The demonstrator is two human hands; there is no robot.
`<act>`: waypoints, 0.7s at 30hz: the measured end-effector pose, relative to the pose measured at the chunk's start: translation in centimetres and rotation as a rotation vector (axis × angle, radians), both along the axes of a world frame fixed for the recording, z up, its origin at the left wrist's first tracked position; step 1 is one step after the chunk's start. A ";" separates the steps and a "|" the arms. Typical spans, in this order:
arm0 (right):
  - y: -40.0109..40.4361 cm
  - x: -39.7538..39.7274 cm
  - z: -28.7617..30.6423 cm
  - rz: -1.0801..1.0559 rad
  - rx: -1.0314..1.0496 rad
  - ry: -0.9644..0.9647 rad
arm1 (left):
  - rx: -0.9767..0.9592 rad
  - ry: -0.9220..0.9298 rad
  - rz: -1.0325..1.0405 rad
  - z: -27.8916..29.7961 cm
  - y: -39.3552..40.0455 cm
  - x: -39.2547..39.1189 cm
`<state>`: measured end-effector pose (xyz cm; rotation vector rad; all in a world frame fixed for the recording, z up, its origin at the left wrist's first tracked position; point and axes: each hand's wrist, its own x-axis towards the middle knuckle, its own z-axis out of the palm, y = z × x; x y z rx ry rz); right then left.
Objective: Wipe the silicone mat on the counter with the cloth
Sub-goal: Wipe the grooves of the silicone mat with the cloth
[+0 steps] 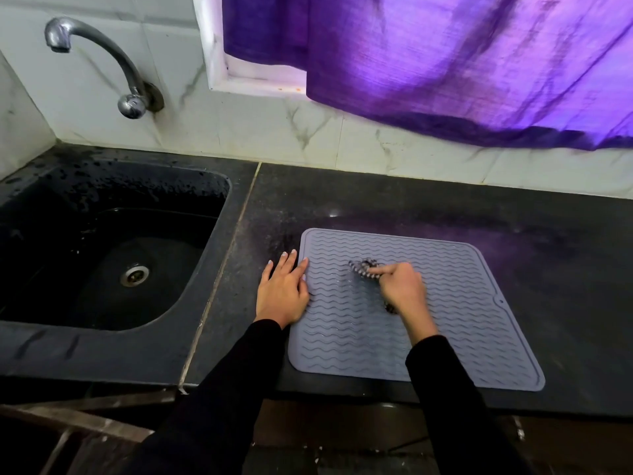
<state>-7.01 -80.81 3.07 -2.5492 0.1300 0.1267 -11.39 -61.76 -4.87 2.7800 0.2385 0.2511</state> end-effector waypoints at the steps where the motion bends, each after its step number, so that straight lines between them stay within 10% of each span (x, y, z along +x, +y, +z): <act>1: 0.5 0.2 0.2 -0.018 0.028 -0.042 | -0.001 0.006 -0.002 0.0 0.0 0.0; 8: 2.9 -3.3 -3.6 0.504 -0.337 -0.223 | -0.013 -0.025 0.001 -0.1 0.1 0.0; 16: -0.8 -3.1 -3.2 0.239 -0.420 -0.167 | -0.028 -0.021 0.001 0.1 0.2 -0.1; 21: -3.6 -0.3 -1.3 -0.117 0.111 -0.023 | -0.024 -0.034 0.001 0.0 0.1 -0.1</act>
